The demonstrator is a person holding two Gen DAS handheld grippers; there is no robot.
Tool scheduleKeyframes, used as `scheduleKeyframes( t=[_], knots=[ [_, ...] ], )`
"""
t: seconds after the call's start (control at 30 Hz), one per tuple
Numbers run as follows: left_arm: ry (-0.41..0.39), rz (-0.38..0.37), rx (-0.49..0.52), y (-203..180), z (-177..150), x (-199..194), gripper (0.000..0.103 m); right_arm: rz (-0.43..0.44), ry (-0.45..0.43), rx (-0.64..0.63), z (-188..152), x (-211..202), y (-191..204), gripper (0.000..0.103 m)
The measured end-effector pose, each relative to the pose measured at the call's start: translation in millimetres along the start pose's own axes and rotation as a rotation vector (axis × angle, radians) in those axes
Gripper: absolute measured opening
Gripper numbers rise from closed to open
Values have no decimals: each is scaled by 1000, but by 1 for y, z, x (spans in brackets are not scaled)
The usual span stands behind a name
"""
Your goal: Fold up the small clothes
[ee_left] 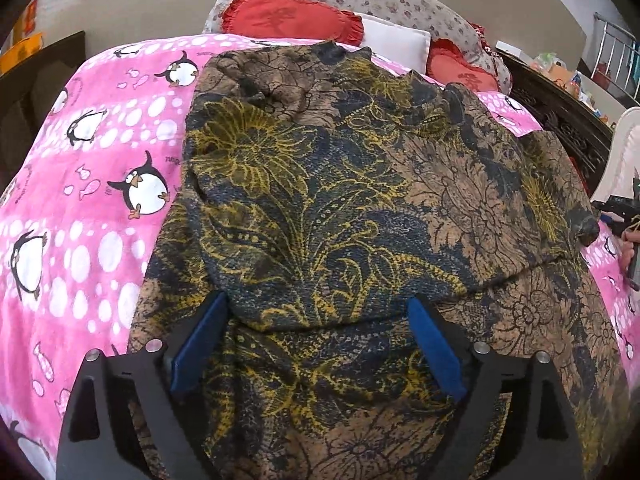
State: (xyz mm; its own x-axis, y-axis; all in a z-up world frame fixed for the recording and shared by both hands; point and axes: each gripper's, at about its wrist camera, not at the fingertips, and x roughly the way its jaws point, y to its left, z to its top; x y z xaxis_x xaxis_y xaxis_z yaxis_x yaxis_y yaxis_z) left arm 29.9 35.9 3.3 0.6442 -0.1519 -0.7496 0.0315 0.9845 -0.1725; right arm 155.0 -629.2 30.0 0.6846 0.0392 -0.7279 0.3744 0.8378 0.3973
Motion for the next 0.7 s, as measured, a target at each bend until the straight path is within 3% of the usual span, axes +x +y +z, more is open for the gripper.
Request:
scheduleKeyframes(
  t=[0.03,0.07,0.17,0.3,0.43,0.53,0.63,0.7],
  knots=[
    [0,0,1,0,0,0,74,-4,-5,-2,2,2,-1,15],
    [0,-1,0,0,0,0,75,16,-6,-6,4,1,0,7],
    [-1,-2,-1,0,1,1,75,-27,-64,-81,14,-20,10,7],
    [-4,-7,-4,1,1,0,75,-84,-259,-133,36,-96,32,7],
    [-6,-7,-5,1,0,0,75,-69,-416,-177,49,-166,67,7],
    [-4,0,0,0,0,-1,75,24,-419,-280,39,-182,118,7],
    [-3,16,8,-3,4,-5,72,178,-334,-442,3,-163,194,7],
    [-13,12,-10,-4,10,-14,69,282,-244,-566,-39,-136,250,7]
  ],
)
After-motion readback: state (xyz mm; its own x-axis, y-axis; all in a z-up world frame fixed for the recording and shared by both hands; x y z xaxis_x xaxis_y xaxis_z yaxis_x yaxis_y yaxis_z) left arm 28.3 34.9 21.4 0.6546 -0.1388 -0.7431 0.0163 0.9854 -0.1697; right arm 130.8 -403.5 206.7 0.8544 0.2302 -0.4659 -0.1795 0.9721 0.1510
